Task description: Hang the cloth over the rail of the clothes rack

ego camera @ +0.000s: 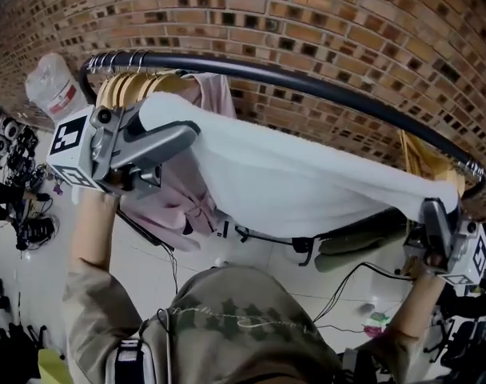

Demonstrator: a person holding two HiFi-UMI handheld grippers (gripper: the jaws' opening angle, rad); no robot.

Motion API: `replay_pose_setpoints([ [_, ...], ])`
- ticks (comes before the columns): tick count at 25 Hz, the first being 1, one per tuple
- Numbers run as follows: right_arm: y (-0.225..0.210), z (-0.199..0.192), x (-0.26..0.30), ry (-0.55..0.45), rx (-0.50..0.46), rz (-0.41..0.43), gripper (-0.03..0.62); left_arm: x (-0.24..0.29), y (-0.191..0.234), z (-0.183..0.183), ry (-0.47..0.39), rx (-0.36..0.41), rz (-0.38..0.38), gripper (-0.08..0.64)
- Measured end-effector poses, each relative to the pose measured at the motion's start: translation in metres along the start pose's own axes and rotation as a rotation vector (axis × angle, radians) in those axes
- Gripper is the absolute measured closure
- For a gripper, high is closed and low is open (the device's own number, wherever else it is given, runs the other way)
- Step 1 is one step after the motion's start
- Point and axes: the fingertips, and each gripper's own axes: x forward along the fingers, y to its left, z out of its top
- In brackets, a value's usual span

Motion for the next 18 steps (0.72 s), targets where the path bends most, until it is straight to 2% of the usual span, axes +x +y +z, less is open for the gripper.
replay_pose_setpoints([
  [3, -0.004, 0.029, 0.002, -0.031, -0.025, 0.032, 0.574, 0.012, 0.002, 0.022, 0.016, 0.027, -0.026, 0.541],
  [7, -0.012, 0.059, 0.011, -0.048, -0.060, 0.065, 0.574, 0.024, 0.006, 0.047, 0.024, 0.026, -0.049, 0.541],
  [18, -0.044, 0.105, 0.033, -0.038, -0.055, 0.100, 0.575, 0.047, 0.011, 0.114, 0.012, 0.055, -0.073, 0.541],
])
